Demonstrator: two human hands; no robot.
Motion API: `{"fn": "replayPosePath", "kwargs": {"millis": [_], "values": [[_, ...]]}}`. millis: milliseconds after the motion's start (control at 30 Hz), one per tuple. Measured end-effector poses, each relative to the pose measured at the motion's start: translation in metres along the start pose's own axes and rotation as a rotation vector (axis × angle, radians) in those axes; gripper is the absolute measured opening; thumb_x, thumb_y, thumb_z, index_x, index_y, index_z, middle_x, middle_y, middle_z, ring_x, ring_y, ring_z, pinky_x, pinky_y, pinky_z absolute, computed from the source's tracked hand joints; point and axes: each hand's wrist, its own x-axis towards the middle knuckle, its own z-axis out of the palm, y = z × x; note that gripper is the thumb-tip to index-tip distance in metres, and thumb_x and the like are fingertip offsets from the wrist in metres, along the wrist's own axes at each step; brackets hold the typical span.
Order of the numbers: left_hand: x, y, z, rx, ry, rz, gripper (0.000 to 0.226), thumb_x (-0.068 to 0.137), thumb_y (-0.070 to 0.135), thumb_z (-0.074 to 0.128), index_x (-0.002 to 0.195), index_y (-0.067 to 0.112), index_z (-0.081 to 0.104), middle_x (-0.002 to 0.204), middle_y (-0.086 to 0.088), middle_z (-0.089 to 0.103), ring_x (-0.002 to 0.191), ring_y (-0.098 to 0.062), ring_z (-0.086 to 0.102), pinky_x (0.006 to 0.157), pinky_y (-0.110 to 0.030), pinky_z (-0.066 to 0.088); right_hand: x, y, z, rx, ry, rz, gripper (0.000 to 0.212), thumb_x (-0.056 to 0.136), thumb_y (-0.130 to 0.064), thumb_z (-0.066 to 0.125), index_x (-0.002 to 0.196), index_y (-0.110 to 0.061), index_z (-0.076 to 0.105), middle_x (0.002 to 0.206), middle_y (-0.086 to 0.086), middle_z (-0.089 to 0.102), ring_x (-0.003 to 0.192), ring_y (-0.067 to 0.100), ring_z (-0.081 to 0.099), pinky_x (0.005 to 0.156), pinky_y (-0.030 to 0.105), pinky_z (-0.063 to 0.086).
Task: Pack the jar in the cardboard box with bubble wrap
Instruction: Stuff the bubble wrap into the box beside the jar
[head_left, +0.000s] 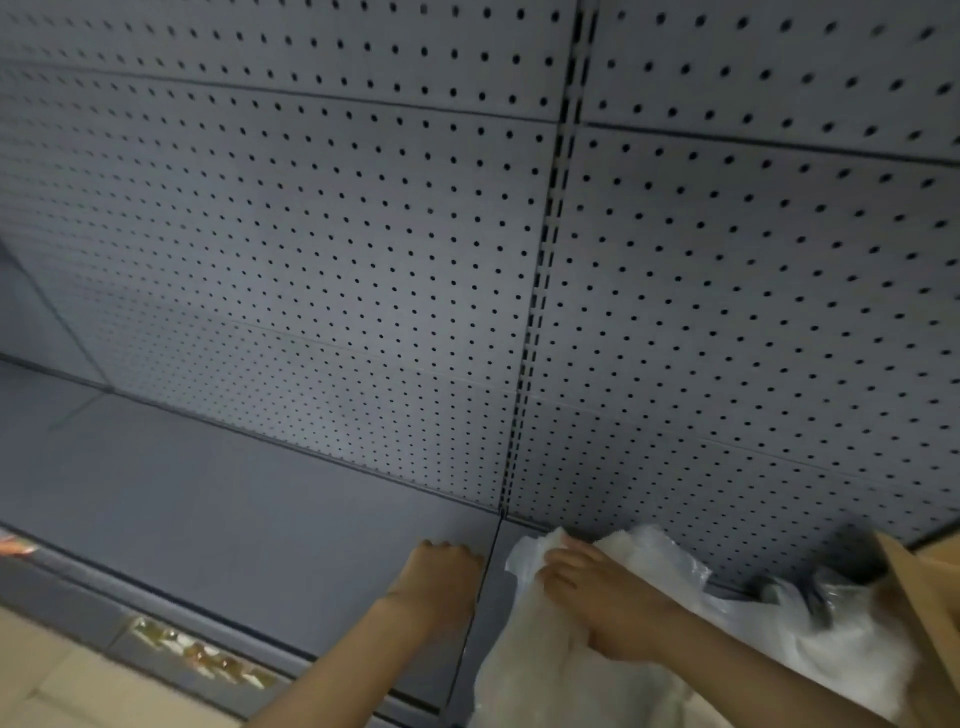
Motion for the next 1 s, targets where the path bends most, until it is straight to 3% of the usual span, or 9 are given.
{"fn": "replayPosePath", "kwargs": {"millis": [167, 233, 267, 333, 400, 467, 600, 767, 1000], "values": [[0.009, 0.011, -0.025, -0.011, 0.07, 0.038, 0.035, 0.096, 0.019, 0.043, 0.129, 0.011, 0.051, 0.126, -0.012, 0.058, 0.113, -0.029, 0.057, 0.097, -0.036, 0.04, -0.007, -0.012, -0.007, 0.097, 0.131, -0.033, 0.055, 0.074, -0.014, 0.065, 0.126, -0.011, 0.048, 0.156, 0.005, 0.025, 0.143, 0.022, 0.018, 0.116, 0.035, 0.012], [0.008, 0.013, -0.032, -0.002, 0.085, 0.049, 0.034, 0.097, 0.022, 0.04, 0.126, 0.01, 0.054, 0.124, -0.012, 0.059, 0.113, -0.03, 0.057, 0.097, -0.036, 0.04, -0.008, -0.016, -0.008, 0.041, 0.155, -0.035, 0.058, 0.066, -0.017, 0.07, 0.121, -0.012, 0.052, 0.155, 0.003, 0.03, 0.141, 0.022, 0.024, 0.114, 0.033, 0.014], [0.006, 0.013, -0.035, 0.0, 0.095, 0.051, 0.033, 0.097, 0.021, 0.04, 0.125, 0.01, 0.055, 0.124, -0.012, 0.06, 0.112, -0.03, 0.057, 0.096, -0.036, 0.04, -0.009, -0.018, -0.008, 0.0, 0.169, -0.038, 0.061, 0.06, -0.022, 0.073, 0.118, -0.014, 0.054, 0.148, 0.001, 0.04, 0.135, 0.021, 0.031, 0.112, 0.029, 0.019], [0.003, 0.013, -0.039, -0.034, 0.133, 0.067, 0.033, 0.095, 0.016, 0.04, 0.122, 0.008, 0.056, 0.123, -0.012, 0.06, 0.112, -0.029, 0.058, 0.093, -0.035, 0.042, -0.009, -0.025, -0.01, -0.042, 0.173, -0.028, 0.066, 0.045, -0.032, 0.076, 0.106, -0.02, 0.054, 0.115, -0.005, 0.061, 0.108, 0.013, 0.041, 0.093, 0.02, 0.026], [0.0, 0.014, -0.042, -0.087, 0.162, 0.111, 0.028, 0.093, 0.014, 0.041, 0.116, 0.009, 0.057, 0.121, -0.012, 0.061, 0.11, -0.029, 0.058, 0.089, -0.033, 0.044, -0.01, -0.031, -0.015, -0.067, 0.211, 0.004, 0.061, 0.038, -0.034, 0.075, 0.092, -0.024, 0.049, 0.087, -0.009, 0.061, 0.089, 0.011, 0.04, 0.082, 0.021, 0.025], [0.001, 0.013, -0.045, -0.089, 0.185, 0.152, 0.021, 0.094, 0.015, 0.04, 0.103, 0.012, 0.059, 0.114, -0.012, 0.065, 0.102, -0.027, 0.061, 0.078, -0.03, 0.043, -0.011, -0.034, -0.02, -0.122, 0.276, 0.052, 0.049, 0.039, -0.031, 0.074, 0.083, -0.024, 0.053, 0.08, -0.009, 0.059, 0.084, 0.011, 0.04, 0.083, 0.021, 0.03], [0.007, 0.017, -0.058, -0.074, 0.241, 0.212, 0.028, 0.098, 0.024, 0.04, 0.114, 0.011, 0.059, 0.115, -0.009, 0.064, 0.102, -0.027, 0.061, 0.085, -0.035, 0.047, -0.015, -0.031, -0.034, -0.113, 0.338, 0.173, 0.044, 0.051, -0.024, 0.073, 0.091, -0.019, 0.057, 0.091, 0.0, 0.062, 0.09, 0.02, 0.054, 0.087, 0.033, 0.05], [0.008, 0.032, -0.095, -0.061, 0.349, 0.254, 0.026, 0.098, 0.026, 0.042, 0.114, 0.014, 0.058, 0.117, -0.007, 0.062, 0.103, -0.026, 0.061, 0.089, -0.037, 0.049, -0.035, -0.027, -0.075, -0.205, 0.365, 0.252, 0.053, 0.05, -0.02, 0.078, 0.099, -0.017, 0.058, 0.09, 0.003, 0.064, 0.082, 0.024, 0.063, 0.077, 0.036, 0.054], [-0.019, 0.084, -0.165, -0.152, 0.531, 0.276, 0.028, 0.098, 0.032, 0.039, 0.111, 0.018, 0.06, 0.108, -0.004, 0.066, 0.091, -0.025, 0.063, 0.078, -0.036, 0.052, -0.127, -0.013, -0.129, -0.279, 0.555, 0.362, 0.05, 0.057, -0.016, 0.075, 0.104, -0.018, 0.057, 0.098, -0.001, 0.068, 0.089, 0.021, 0.064, 0.08, 0.033, 0.053]]}}
